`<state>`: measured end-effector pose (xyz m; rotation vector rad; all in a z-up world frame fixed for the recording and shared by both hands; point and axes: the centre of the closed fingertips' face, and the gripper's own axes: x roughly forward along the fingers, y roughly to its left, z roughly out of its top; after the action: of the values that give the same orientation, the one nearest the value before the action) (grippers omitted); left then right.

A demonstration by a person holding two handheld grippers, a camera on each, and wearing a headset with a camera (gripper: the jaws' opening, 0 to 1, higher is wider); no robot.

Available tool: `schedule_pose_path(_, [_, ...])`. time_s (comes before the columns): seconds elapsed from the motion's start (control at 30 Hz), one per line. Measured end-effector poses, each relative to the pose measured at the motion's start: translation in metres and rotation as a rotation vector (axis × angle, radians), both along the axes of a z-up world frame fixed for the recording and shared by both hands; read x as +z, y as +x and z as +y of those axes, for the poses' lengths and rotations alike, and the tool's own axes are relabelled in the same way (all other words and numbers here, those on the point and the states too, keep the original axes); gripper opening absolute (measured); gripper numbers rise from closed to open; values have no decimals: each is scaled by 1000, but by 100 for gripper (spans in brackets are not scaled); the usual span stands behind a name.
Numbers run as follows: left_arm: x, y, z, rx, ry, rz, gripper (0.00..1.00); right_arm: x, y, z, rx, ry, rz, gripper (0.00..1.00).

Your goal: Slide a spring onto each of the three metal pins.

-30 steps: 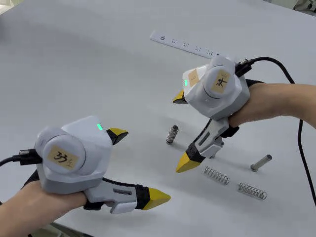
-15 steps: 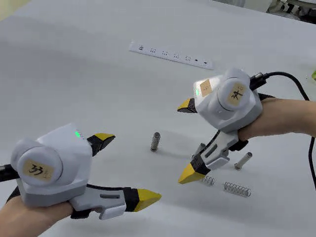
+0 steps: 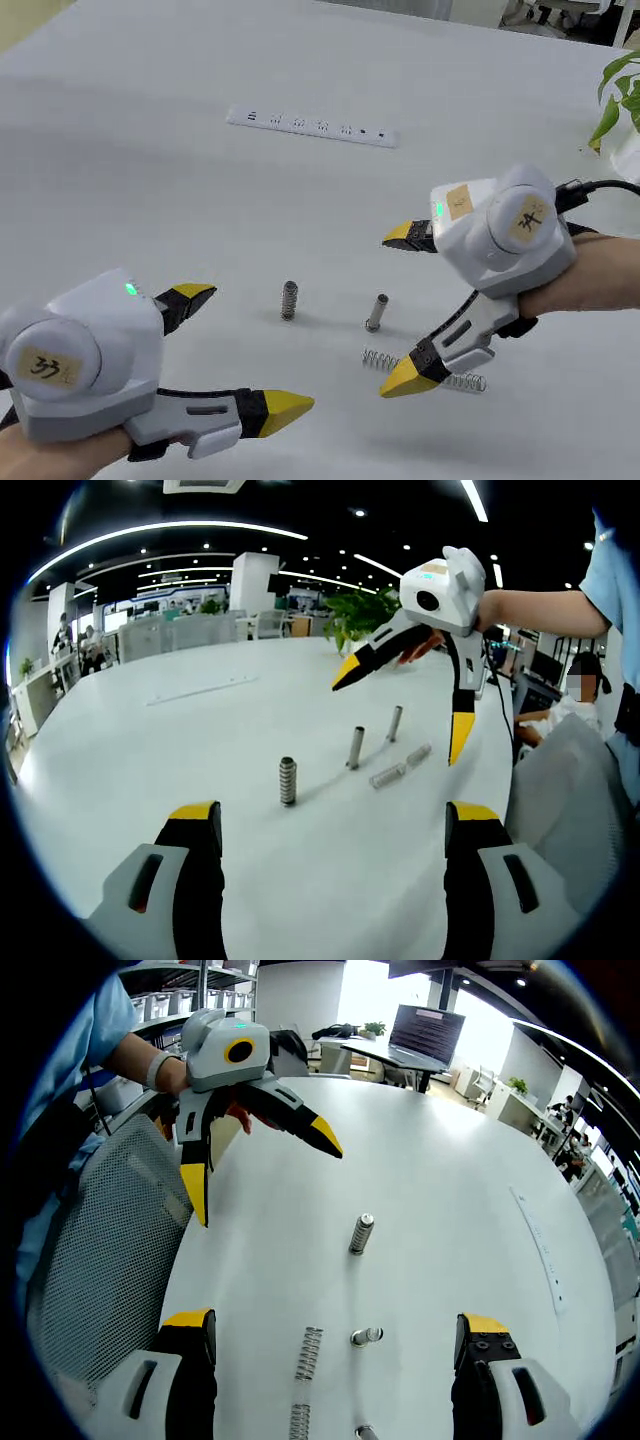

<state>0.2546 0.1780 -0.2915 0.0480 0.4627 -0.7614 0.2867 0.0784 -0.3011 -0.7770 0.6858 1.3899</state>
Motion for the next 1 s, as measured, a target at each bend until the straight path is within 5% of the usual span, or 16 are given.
schedule_pose_path(1.0, [7,0,-19,-83,46,-20,89,12,-14,-81,-277,96,-14,99])
